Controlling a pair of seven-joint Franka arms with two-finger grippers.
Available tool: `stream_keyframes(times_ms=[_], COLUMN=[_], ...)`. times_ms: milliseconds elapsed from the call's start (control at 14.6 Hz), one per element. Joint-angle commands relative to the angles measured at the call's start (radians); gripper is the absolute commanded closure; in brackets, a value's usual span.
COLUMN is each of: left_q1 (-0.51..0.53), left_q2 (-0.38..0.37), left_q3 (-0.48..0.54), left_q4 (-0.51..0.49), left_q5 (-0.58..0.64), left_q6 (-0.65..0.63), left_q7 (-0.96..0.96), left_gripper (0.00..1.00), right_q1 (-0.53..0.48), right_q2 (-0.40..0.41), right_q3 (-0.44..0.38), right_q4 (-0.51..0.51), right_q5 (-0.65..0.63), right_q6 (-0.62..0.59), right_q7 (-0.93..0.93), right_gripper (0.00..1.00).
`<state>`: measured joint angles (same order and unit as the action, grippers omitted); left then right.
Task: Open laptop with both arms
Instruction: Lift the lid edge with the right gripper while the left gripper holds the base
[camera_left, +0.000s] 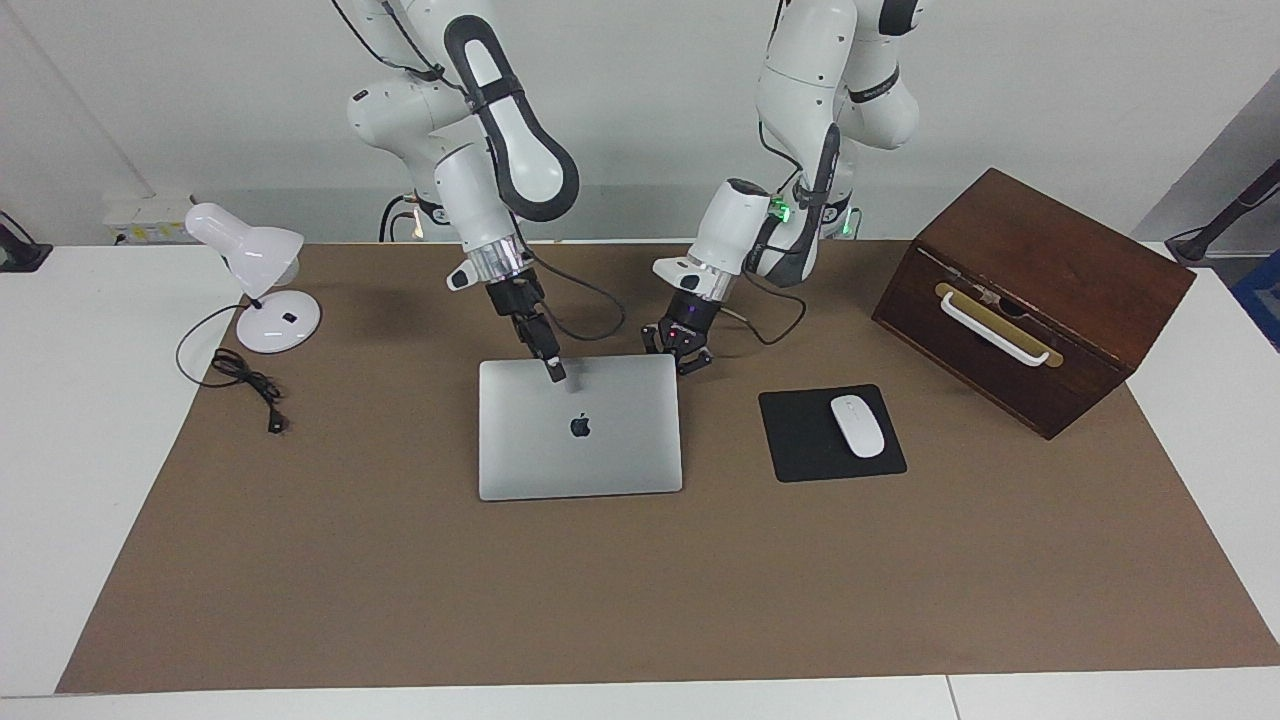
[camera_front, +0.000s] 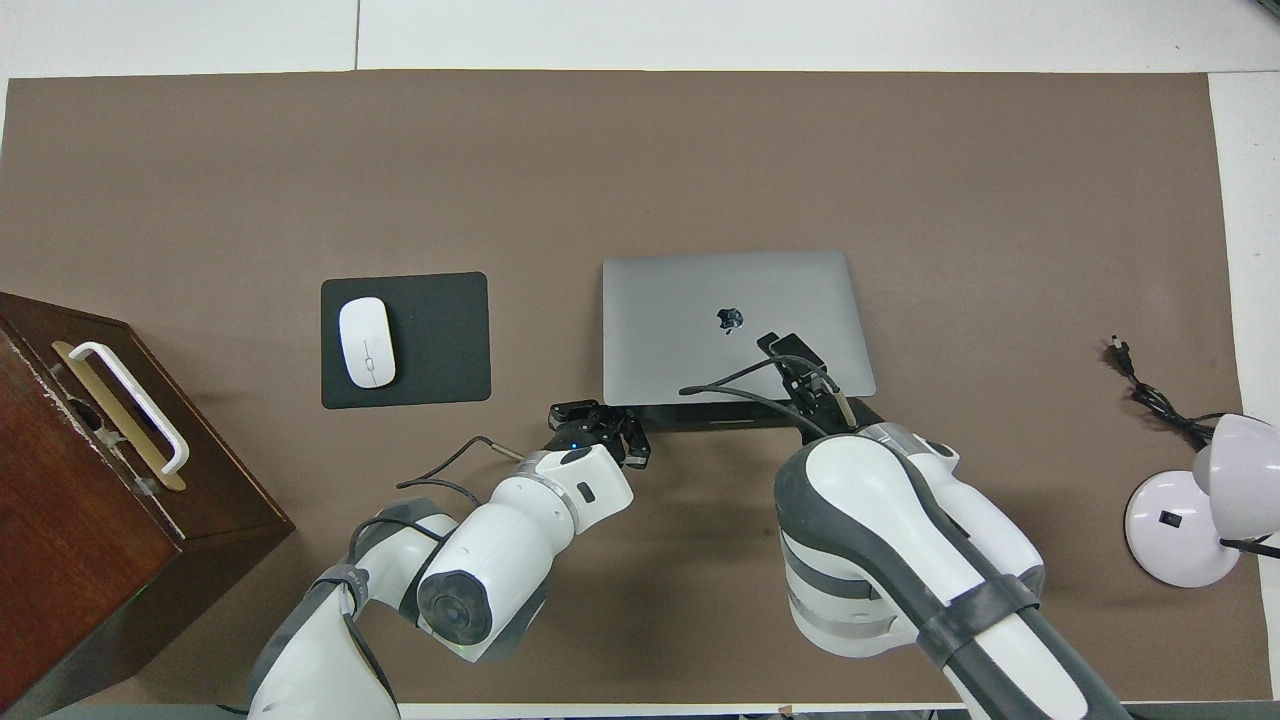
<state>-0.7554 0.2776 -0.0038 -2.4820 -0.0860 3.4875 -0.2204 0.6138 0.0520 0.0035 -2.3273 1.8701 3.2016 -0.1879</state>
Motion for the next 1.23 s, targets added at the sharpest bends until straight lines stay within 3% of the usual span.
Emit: stream_keyframes(times_ms=[0, 411, 1165], left_q1=[-0.022, -0.022, -0.021], left_q2=[0.038, 0.043, 0.045], left_q3=[0.016, 0.016, 0.016], left_q4=[0.015, 0.015, 0.015], left_q5=[-0.026, -0.026, -0.026], left_q6=[0.016, 0.016, 0.018], left_q7=[0.015, 0.015, 0.015], left_gripper=[1.0, 1.0, 1.0], right_q1=[0.0, 0.072, 0.096], right_q2=[0.023, 0.02, 0.017], right_q3=[0.001, 0.02, 0.024], right_q4=[0.042, 0.055, 0.049], right_q5=[0.032, 0.049, 0.069], right_q6=[0.012, 0.08, 0.113], right_q7=[-0.015, 0.015, 0.013], right_gripper=[0.0, 0.0, 0.0])
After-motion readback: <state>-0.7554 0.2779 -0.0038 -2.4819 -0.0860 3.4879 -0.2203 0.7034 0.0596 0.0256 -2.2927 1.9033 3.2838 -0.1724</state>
